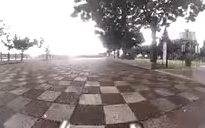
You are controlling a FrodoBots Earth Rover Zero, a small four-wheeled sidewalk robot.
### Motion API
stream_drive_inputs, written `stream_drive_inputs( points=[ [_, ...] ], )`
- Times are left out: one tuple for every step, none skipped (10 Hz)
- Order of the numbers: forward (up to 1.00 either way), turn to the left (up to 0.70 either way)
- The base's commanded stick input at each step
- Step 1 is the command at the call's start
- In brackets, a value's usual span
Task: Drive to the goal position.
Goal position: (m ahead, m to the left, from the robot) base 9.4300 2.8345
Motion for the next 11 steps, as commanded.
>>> stream_drive_inputs(
  points=[
    [0.70,0.00],
    [0.70,0.00],
    [0.70,0.00],
    [0.70,0.00],
    [0.70,0.00],
    [0.70,0.00],
    [0.70,0.00],
    [0.70,0.00],
    [0.70,0.00],
    [0.70,0.00],
    [0.70,0.00]
  ],
)
